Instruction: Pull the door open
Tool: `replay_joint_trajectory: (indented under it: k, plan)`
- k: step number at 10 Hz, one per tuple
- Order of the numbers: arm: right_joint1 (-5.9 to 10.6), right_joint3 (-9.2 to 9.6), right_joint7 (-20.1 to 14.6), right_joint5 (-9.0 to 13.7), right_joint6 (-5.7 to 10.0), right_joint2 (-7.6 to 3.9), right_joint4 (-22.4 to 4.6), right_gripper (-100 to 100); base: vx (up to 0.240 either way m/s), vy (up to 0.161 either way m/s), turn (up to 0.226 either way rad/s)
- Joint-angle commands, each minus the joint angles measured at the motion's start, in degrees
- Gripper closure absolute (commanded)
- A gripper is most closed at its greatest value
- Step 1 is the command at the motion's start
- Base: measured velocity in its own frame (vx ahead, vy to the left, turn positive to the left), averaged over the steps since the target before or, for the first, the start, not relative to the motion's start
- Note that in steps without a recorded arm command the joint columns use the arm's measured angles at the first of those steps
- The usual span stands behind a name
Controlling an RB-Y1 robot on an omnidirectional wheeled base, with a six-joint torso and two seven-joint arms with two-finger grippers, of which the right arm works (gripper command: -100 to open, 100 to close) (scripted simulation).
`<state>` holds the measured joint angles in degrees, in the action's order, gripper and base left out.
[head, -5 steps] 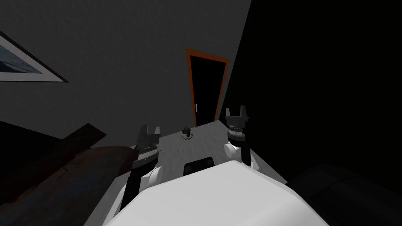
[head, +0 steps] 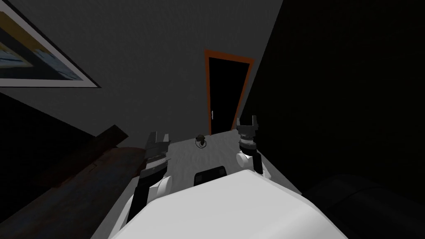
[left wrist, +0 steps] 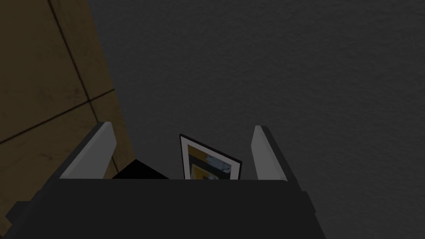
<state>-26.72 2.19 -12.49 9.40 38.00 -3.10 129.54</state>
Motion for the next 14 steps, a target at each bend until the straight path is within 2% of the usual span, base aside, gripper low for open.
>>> replay_joint_trajectory:
  k: [1,14]
  plan:
    - [0.25,-0.29,-1.34,1.37,0.4,-0.51,-1.66,-100,0.085,-0.03,0.119]
    - [0.5,-0.34,-14.0,14.73,5.33,-4.23,-17.8,-100,0.091,-0.031,0.19]
